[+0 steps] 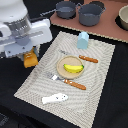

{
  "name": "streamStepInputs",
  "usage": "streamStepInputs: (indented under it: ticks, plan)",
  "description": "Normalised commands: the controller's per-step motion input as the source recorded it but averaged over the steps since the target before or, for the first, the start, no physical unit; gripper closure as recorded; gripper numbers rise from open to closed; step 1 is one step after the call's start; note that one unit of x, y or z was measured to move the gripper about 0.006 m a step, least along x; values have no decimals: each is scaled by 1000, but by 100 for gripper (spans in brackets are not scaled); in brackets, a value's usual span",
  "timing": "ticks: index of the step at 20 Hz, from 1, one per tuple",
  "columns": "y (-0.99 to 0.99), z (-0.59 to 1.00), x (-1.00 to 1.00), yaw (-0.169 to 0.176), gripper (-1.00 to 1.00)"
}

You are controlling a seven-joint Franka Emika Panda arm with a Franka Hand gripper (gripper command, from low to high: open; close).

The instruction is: Interact with the objects in diverse but meaningful ways.

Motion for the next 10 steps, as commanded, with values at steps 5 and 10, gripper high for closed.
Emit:
streamStepInputs:
  ticks: [5,10]
  plan:
    - [487,-256,283,71,100]
    - [415,-237,190,54,100]
